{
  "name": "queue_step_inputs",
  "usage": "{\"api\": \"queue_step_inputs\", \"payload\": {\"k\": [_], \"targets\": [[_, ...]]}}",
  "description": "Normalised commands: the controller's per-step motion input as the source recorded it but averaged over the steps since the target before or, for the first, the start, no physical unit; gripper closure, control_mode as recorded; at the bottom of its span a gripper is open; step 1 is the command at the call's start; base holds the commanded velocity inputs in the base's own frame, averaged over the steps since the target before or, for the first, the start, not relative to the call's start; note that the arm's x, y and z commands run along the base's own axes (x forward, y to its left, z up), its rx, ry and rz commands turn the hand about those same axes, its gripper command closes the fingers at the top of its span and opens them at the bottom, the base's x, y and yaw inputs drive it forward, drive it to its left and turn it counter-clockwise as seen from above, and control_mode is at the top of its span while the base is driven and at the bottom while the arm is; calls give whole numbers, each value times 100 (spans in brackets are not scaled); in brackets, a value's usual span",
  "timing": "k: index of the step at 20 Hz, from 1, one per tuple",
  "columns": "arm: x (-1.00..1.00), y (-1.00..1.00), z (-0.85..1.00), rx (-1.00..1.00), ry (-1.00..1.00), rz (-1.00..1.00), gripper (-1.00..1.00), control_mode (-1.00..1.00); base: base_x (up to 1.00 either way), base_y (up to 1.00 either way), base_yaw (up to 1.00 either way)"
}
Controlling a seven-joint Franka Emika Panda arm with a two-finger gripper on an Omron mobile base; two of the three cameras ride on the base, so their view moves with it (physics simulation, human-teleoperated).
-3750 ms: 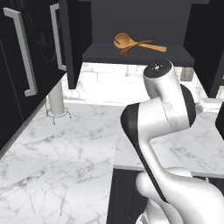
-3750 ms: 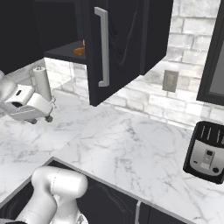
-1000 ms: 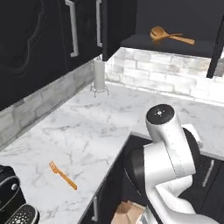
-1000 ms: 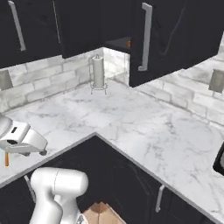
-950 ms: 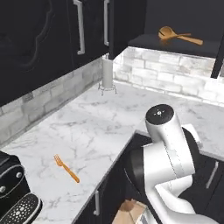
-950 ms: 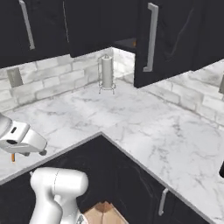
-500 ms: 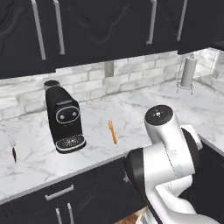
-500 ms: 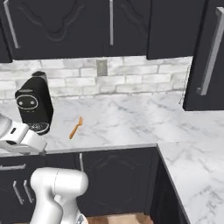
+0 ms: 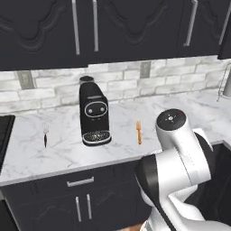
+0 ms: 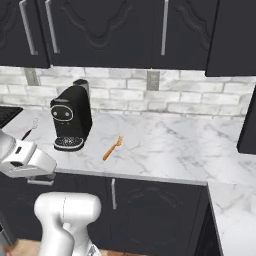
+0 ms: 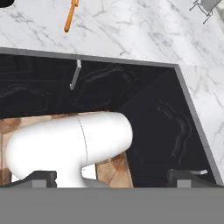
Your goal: Organize the utensils by type. Pick up the wooden spoons from the counter and place them in the open cabinet. Then pick up the metallic utensils from the counter and place them in the open drawer.
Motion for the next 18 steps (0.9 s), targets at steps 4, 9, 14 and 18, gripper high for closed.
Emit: {"api": "queue_step_inputs", "payload": {"k": [4,9,14,18], "targets": [[0,0,0,0,0,0,-100,100,64,-14,5],[0,0,0,0,0,0,-100,100,68,-8,0],[0,0,0,0,0,0,-100,100,13,0,1],[0,0,0,0,0,0,-100,100,0,0,0]]}}
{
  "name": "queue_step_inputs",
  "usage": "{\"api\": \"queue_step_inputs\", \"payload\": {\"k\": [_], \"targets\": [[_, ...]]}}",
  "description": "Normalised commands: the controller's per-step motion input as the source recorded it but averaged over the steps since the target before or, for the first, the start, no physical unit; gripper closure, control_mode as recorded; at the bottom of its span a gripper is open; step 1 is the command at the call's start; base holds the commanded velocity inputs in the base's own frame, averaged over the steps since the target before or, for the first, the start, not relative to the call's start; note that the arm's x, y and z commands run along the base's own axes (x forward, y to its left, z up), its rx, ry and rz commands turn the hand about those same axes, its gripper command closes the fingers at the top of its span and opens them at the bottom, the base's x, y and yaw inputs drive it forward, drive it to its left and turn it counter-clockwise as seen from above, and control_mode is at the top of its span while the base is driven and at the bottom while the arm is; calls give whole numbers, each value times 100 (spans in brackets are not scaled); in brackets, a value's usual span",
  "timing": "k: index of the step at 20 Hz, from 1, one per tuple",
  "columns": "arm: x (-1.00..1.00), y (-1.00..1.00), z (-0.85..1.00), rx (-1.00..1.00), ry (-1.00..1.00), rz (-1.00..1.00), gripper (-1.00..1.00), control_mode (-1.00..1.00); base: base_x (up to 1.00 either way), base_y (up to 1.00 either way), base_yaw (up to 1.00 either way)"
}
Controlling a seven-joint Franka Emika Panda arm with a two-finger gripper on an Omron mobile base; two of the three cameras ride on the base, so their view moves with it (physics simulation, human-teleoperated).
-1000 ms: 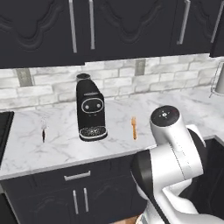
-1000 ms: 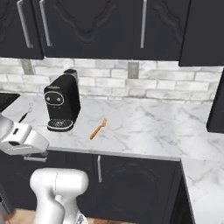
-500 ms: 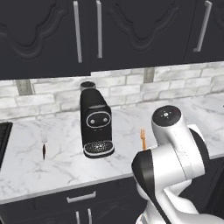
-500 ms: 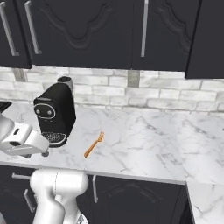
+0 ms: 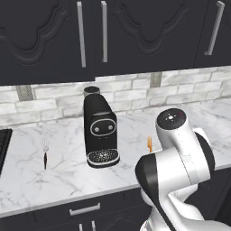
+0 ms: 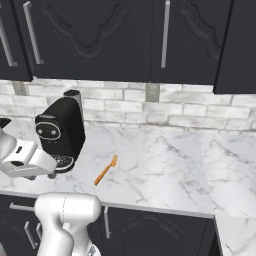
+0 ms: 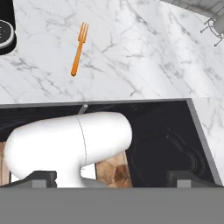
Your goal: Organize the utensils by type. Pick up the wooden spoons from the counter and place them in the open cabinet. Then pick up the metallic utensils from the counter and place them in the open drawer.
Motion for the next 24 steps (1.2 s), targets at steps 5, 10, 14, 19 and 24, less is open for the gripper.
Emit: {"api": "queue_step_inputs", "payload": {"k": [5,10,14,19,24], "targets": [[0,0,0,0,0,0,-100,100,0,0,0],[0,0,0,0,0,0,-100,100,4,0,0],[0,0,0,0,0,0,-100,100,16,-18,7],[29,-48,-2,31,19,15,-100,-100,0,0,0],[35,-55,-11,20,15,17,-100,-100,0,0,0]]}}
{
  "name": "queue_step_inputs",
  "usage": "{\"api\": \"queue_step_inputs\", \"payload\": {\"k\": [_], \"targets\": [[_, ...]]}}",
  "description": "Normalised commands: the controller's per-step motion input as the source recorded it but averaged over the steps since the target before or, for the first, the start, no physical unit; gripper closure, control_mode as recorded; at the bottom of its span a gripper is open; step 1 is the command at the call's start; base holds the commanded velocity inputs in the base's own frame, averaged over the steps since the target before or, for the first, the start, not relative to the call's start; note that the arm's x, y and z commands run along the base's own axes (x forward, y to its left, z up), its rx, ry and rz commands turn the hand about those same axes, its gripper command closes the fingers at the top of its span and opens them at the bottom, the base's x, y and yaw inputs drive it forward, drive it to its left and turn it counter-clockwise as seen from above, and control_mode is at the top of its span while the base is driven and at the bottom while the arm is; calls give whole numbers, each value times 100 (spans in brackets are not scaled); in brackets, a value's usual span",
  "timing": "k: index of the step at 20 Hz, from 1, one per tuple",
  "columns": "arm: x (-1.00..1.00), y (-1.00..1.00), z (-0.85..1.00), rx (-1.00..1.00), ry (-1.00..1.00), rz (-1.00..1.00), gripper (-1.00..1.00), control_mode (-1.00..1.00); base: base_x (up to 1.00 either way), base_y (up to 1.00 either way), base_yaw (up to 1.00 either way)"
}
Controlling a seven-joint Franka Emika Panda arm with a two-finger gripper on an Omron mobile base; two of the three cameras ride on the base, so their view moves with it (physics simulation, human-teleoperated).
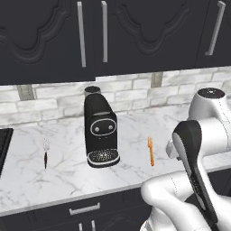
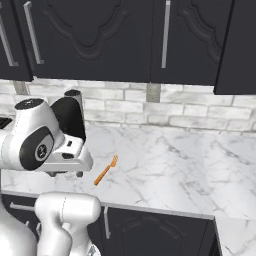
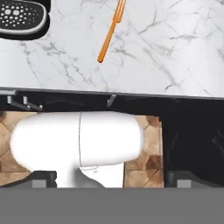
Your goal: Organize the utensils by type. Pick up the wooden spoons from the counter and place them in the open cabinet. Then pick up the metallic utensils from the counter and place them in the open drawer.
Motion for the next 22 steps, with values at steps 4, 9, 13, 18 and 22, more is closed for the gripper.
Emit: {"api": "queue_step_inputs", "payload": {"k": [4,9,13,18,22], "targets": [[49,-39,-19,9,12,12,-100,-100,0,0,0],[66,-4,-29,-1,3,0,-100,-100,0,0,0],[63,8,-32,-5,4,0,-100,-100,0,0,0],[38,9,-47,-1,6,0,-100,-100,0,0,0],[36,0,-48,1,6,0,-100,-100,0,0,0]]}}
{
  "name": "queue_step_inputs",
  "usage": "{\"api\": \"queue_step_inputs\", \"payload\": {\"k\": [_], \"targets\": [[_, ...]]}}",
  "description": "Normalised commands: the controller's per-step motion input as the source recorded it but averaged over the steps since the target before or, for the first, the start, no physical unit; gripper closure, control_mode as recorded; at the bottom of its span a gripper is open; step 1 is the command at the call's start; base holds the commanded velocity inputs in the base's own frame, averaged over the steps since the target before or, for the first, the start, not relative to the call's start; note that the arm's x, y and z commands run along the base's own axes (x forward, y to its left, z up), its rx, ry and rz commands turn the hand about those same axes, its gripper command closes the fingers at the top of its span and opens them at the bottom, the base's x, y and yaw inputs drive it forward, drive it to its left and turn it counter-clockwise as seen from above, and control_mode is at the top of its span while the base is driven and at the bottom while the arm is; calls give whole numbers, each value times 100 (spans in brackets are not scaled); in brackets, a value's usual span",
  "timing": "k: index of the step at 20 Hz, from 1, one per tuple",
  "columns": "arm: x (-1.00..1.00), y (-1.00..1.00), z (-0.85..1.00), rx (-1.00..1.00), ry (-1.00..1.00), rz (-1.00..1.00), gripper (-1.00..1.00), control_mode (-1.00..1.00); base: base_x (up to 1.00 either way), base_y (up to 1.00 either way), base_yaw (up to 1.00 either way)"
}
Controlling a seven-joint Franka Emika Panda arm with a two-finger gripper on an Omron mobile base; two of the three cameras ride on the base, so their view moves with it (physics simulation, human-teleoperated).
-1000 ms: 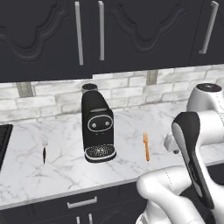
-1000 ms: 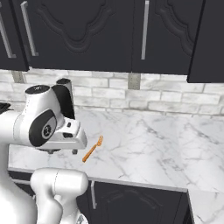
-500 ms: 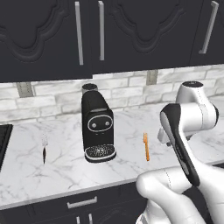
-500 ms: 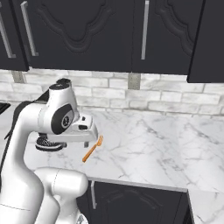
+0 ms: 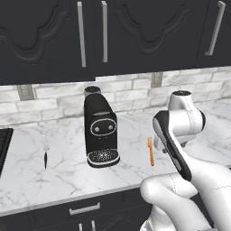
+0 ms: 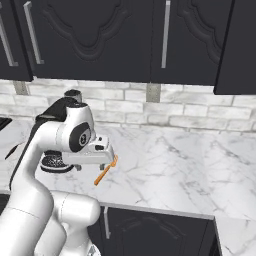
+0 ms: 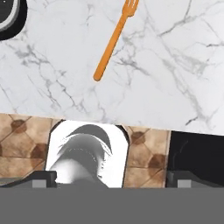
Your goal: Organize the utensils by type. Pick up the wooden spoons from the counter and place them in the open cabinet. Then pick up the metallic utensils from the counter and place them in the open drawer.
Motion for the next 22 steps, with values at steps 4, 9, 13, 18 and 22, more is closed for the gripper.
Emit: {"api": "queue_step_inputs", "payload": {"k": [4,9,13,18,22], "targets": [[49,0,-38,0,3,0,-100,-100,0,0,0],[53,0,-28,0,0,0,-100,-100,0,0,0],[49,5,-27,1,0,-3,-100,-100,0,0,0],[40,1,-31,4,0,-9,-100,-100,0,0,0],[41,1,-27,3,0,-9,-100,-100,0,0,0]]}}
